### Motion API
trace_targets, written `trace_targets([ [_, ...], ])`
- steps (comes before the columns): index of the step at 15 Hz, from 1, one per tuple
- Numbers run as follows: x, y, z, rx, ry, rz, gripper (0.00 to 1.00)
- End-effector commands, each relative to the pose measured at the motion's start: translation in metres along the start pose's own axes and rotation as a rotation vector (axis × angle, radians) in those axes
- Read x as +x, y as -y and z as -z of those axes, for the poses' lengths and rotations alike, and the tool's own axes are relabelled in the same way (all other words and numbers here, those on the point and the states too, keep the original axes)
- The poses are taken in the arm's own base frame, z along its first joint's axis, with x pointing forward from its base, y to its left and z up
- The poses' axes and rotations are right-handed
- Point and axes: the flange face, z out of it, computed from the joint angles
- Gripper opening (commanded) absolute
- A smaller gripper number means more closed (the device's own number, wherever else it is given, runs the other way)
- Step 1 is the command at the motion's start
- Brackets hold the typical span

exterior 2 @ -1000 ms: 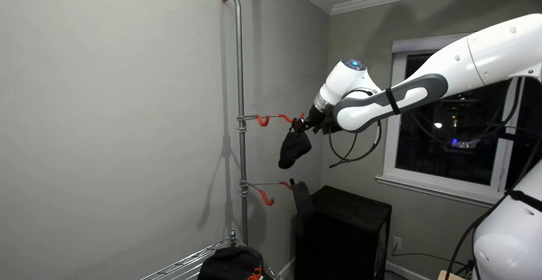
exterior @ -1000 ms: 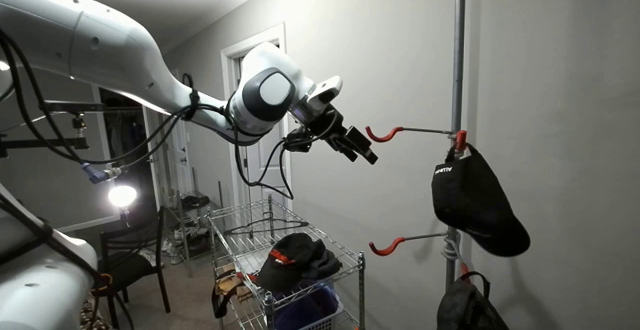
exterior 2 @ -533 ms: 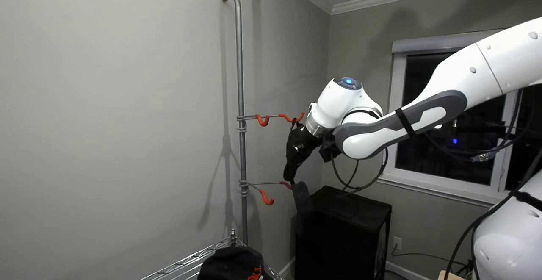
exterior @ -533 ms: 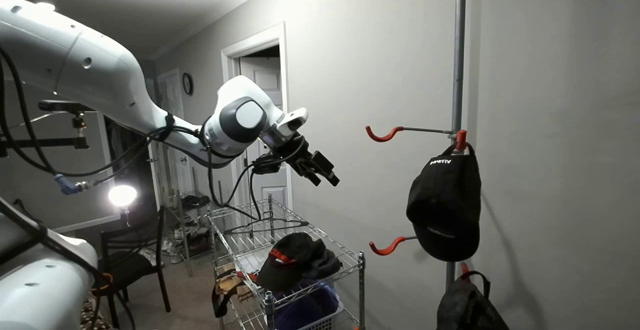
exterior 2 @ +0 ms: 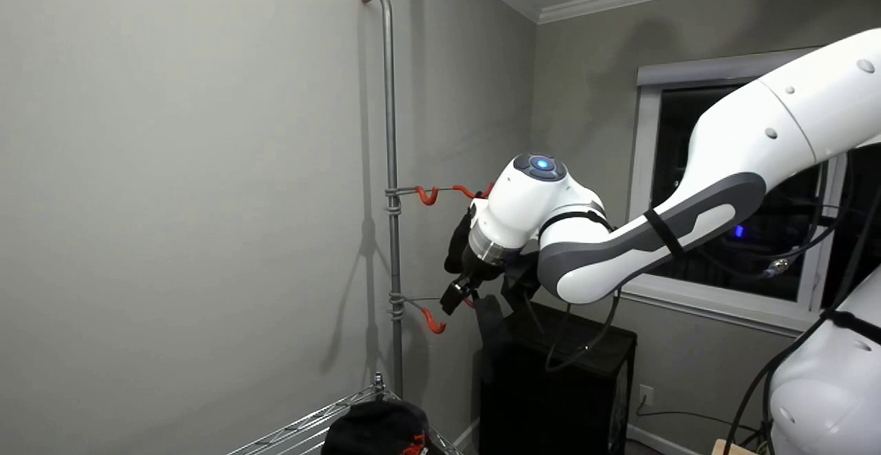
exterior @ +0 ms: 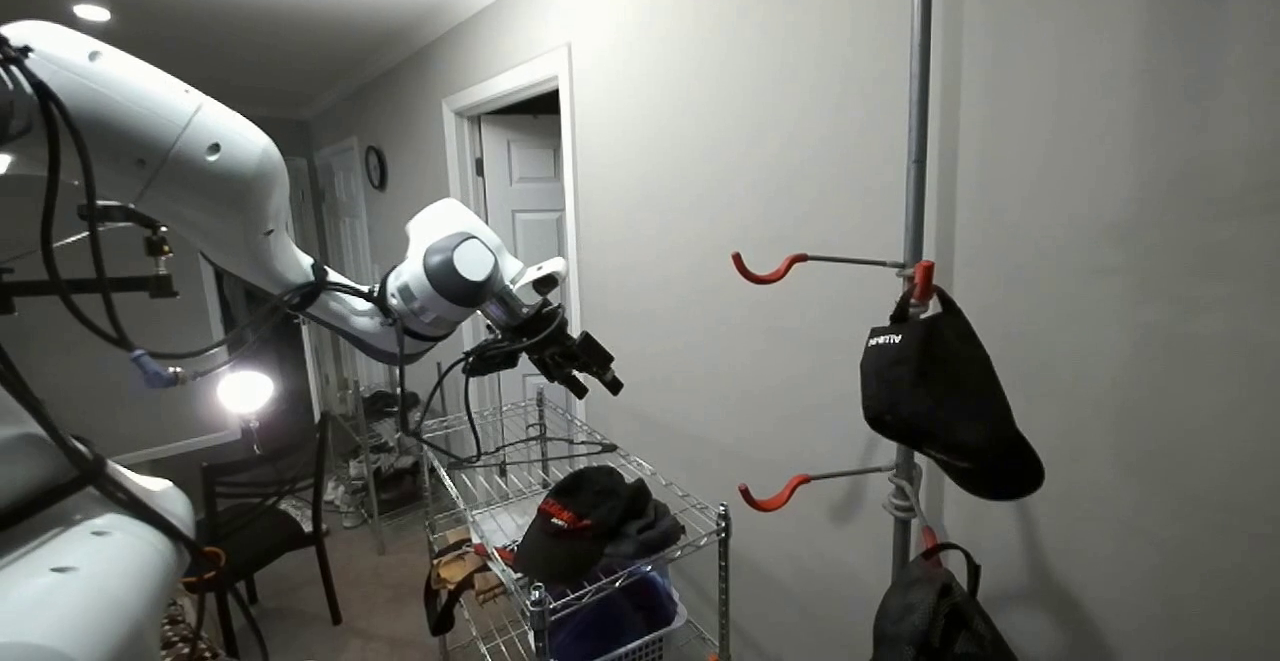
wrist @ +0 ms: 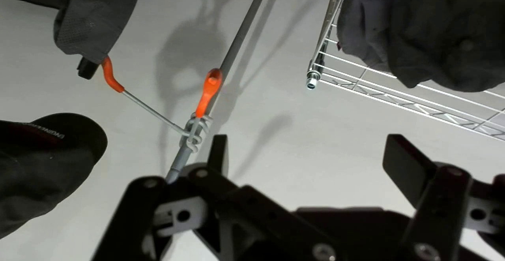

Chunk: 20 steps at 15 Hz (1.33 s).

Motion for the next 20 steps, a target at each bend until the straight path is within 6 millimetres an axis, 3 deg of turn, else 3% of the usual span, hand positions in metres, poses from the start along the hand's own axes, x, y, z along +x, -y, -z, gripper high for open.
trace_targets([
  [1,-0.001,0.041,-0.020,0.037,0.024,0.024,1.00],
  [5,-0.007,0.095,-0.042,0.107,0.086,0.105,1.00],
  [9,-0.004,0.137,-0.061,0.140,0.114,0.199,1.00],
  [20,0.000,0.216,-0.158,0.188,0.271,0.310,1.00],
])
